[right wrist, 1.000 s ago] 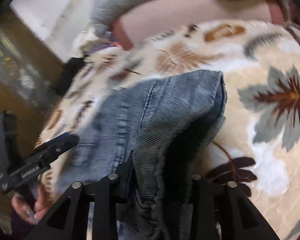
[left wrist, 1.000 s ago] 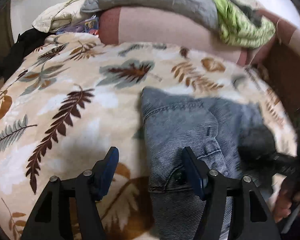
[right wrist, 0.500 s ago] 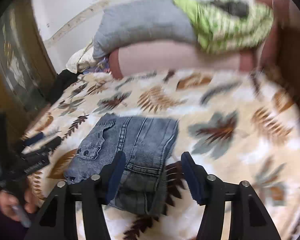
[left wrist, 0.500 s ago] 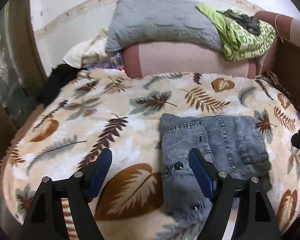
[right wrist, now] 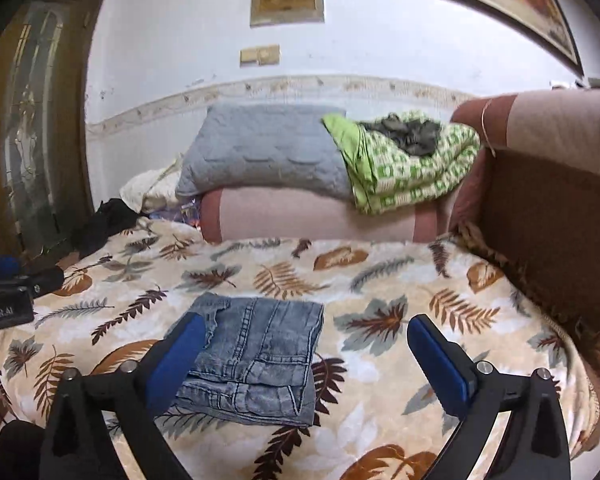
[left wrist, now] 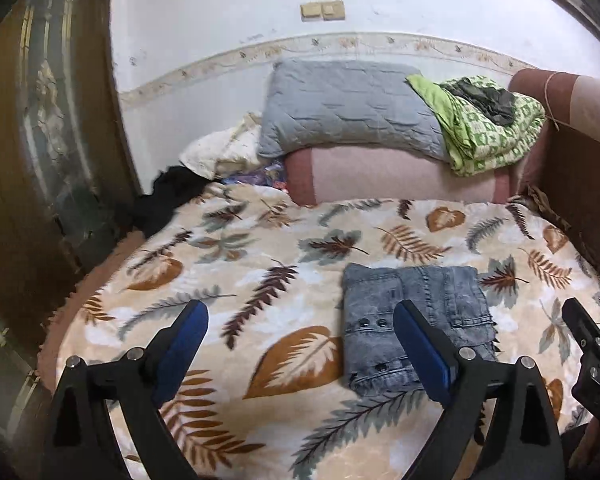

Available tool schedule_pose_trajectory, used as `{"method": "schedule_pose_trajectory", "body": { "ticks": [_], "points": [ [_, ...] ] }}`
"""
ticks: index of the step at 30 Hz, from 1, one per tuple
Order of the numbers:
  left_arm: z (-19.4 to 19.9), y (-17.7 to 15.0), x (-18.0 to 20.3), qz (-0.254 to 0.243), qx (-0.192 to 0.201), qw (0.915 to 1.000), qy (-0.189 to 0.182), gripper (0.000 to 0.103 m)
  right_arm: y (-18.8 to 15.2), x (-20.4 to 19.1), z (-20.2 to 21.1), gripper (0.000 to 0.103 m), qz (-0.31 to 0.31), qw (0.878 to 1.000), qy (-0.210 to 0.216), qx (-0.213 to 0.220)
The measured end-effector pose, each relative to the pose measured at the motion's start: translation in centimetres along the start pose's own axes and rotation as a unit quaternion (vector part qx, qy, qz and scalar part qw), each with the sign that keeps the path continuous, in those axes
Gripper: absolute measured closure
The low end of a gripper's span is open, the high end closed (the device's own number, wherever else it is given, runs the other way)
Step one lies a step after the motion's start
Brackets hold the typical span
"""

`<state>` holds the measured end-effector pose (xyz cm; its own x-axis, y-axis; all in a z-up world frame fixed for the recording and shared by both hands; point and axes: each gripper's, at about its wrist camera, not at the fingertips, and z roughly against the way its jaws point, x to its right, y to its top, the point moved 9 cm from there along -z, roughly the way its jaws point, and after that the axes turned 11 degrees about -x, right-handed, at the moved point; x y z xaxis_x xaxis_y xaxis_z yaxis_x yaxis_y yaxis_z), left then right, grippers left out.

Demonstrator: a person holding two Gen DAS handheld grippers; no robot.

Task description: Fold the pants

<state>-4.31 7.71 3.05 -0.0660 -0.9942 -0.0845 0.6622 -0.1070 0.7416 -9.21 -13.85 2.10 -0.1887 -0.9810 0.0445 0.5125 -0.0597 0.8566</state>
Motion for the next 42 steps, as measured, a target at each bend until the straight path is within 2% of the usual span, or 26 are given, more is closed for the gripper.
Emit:
{"method": "schedule_pose_trajectory", "body": {
  "ticks": [7,16,23,42],
  "points": [
    [3.3,0.0,-0.8,0.008,0.026,0.9996,0.012,0.009,0.8,-1.4,2.8,0.0,0.024,0.999,-0.005,0.04],
    [6.2,0.5,-1.1,0.01,0.057,0.9981,0.024,0.009,0.9,-2.4,3.9,0.0,0.03,0.999,0.016,0.042],
    [6.8,0.7,-1.1,0.01,0.064,0.9975,0.029,0.008,0.4,-2.9,3.4,0.0,0.043,0.998,0.019,0.034],
    [7.1,0.7,-0.5,0.007,0.054,0.9985,0.004,0.008,-0.1,-3.1,2.4,0.0,0.048,0.998,0.033,0.019]
  ]
}}
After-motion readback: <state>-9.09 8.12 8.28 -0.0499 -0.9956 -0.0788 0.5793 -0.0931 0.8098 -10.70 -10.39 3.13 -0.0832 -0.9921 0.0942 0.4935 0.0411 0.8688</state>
